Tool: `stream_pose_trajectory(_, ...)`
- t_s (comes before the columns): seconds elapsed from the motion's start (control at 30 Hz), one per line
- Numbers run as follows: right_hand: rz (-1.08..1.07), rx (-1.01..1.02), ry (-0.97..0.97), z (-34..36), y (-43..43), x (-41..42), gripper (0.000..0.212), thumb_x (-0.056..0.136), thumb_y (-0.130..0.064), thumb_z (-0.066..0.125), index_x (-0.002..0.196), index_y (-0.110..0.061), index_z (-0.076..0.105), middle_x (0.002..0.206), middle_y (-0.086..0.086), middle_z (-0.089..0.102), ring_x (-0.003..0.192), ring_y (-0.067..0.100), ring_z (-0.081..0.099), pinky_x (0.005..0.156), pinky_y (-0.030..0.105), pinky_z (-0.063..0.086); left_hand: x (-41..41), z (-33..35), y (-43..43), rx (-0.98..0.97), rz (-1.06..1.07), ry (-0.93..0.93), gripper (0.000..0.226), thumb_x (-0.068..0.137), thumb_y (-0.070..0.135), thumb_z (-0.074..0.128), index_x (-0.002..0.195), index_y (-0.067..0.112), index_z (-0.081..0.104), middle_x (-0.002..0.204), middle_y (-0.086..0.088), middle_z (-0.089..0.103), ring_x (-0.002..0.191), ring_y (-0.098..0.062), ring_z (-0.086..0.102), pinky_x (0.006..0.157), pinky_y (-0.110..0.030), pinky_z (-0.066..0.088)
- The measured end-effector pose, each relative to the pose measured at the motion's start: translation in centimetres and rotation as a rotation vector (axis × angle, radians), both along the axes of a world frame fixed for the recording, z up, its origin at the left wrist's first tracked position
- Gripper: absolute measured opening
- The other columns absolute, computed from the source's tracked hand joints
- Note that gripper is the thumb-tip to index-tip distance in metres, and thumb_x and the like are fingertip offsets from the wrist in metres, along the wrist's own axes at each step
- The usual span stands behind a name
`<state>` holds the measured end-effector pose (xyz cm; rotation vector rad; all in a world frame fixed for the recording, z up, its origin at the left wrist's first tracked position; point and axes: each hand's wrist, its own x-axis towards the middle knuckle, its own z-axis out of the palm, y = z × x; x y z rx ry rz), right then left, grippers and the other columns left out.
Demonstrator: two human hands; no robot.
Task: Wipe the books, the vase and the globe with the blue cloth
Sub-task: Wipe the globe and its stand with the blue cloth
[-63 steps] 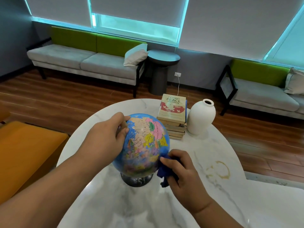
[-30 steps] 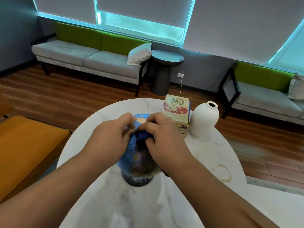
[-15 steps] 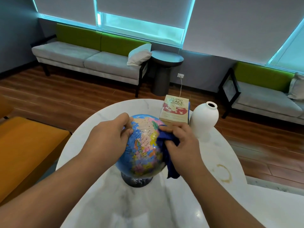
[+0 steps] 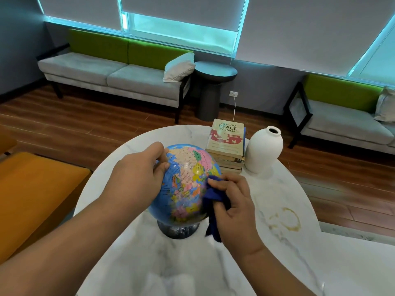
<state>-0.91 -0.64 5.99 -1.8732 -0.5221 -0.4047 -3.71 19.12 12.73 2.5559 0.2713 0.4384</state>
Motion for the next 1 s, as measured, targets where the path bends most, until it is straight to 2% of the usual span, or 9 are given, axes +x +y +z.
stream_pose_trajectory(0.13,0.093,-0.158,-0.148,0.9,0.4,0.2,0.043,0.076,-0.005,0.058,0.11,-0.033,0.063,0.12,-0.016,0.045,0.116,0.017,0.05,0.1,0.024,0.043,0.0,0.1,-0.1,-0.031,-0.015,-0.003,0.013,0.093,0.028,0.057,0.085,0.024,0.049,0.115,0.01,0.068,0.096,-0.023,0.062,0.072,-0.039,0.055)
stream_pose_trajectory(0.23,0.099,-0.122,-0.108,-1.8,-1.5,-0.2,0.045,0.077,-0.009,0.052,0.115,-0.032,0.062,0.124,-0.012,0.042,0.116,0.023,0.052,0.087,0.041,0.054,0.1,0.1,0.1,-0.038,-0.01,-0.003,0.013,0.092,0.029,0.058,0.084,0.024,0.049,0.11,0.008,0.069,0.096,-0.022,0.062,0.072,-0.04,0.055)
stream_pose_trajectory(0.27,0.104,-0.106,-0.082,-2.6,-2.1,-0.5,0.047,0.076,-0.009,0.052,0.116,-0.032,0.061,0.125,-0.013,0.04,0.116,0.023,0.051,0.084,0.041,0.055,0.1,0.1,0.1,-0.041,-0.01,-0.004,0.013,0.092,0.029,0.057,0.084,0.024,0.049,0.11,0.008,0.07,0.096,-0.021,0.062,0.072,-0.04,0.055)
stream_pose_trajectory(0.4,0.072,-0.131,-0.094,-1.1,-1.4,-1.0,0.039,0.076,-0.014,0.048,0.109,-0.03,0.06,0.121,-0.014,0.041,0.113,0.017,0.052,0.083,0.014,0.05,-0.1,0.0,0.0,0.002,-0.02,-0.003,0.014,0.093,0.032,0.056,0.084,0.029,0.045,0.107,0.006,0.07,0.089,-0.021,0.063,0.069,-0.04,0.055)
stream_pose_trajectory(0.5,0.075,-0.263,-0.125,2.7,0.8,0.3,0.035,0.077,-0.018,0.048,0.108,-0.028,0.063,0.12,-0.01,0.044,0.114,0.015,0.048,0.096,0.016,0.041,-0.3,0.0,-0.1,0.03,-0.023,0.001,0.015,0.093,0.034,0.055,0.084,0.031,0.043,0.102,0.003,0.071,0.082,-0.021,0.062,0.065,-0.039,0.055)
stream_pose_trajectory(0.63,0.139,-0.423,-0.086,5.2,2.1,1.3,0.036,0.078,-0.009,0.056,0.11,-0.023,0.066,0.12,-0.012,0.043,0.117,0.011,0.042,0.098,0.013,0.032,-0.4,0.1,-0.2,-0.007,-0.018,-0.01,0.014,0.091,0.032,0.057,0.084,0.028,0.046,0.101,0.004,0.072,0.085,-0.023,0.062,0.068,-0.04,0.053)
stream_pose_trajectory(0.8,0.152,-0.314,-0.175,0.8,-1.1,0.3,0.043,0.076,-0.013,0.05,0.114,-0.027,0.063,0.122,-0.01,0.043,0.116,0.012,0.048,0.088,0.024,0.05,0.0,0.1,0.1,-0.049,-0.016,0.007,0.015,0.092,0.031,0.057,0.083,0.027,0.047,0.107,0.009,0.07,0.094,-0.021,0.062,0.076,-0.039,0.053)
stream_pose_trajectory(0.9,0.129,-0.273,-0.162,-1.1,-2.9,-0.5,0.046,0.075,-0.01,0.048,0.116,-0.026,0.061,0.121,-0.005,0.043,0.116,0.011,0.049,0.088,0.014,0.047,0.0,0.1,0.3,-0.051,-0.012,0.013,0.014,0.092,0.033,0.056,0.084,0.028,0.047,0.107,0.007,0.071,0.094,-0.02,0.062,0.074,-0.04,0.054)
stream_pose_trajectory(1.0,0.14,-0.302,-0.206,-0.1,-2.4,-0.5,0.04,0.08,-0.012,0.049,0.115,-0.025,0.062,0.121,-0.007,0.045,0.112,0.017,0.052,0.091,0.024,0.049,0.0,0.1,0.1,-0.044,-0.014,0.011,0.015,0.093,0.033,0.055,0.083,0.028,0.045,0.108,0.006,0.07,0.091,-0.021,0.062,0.073,-0.04,0.055)
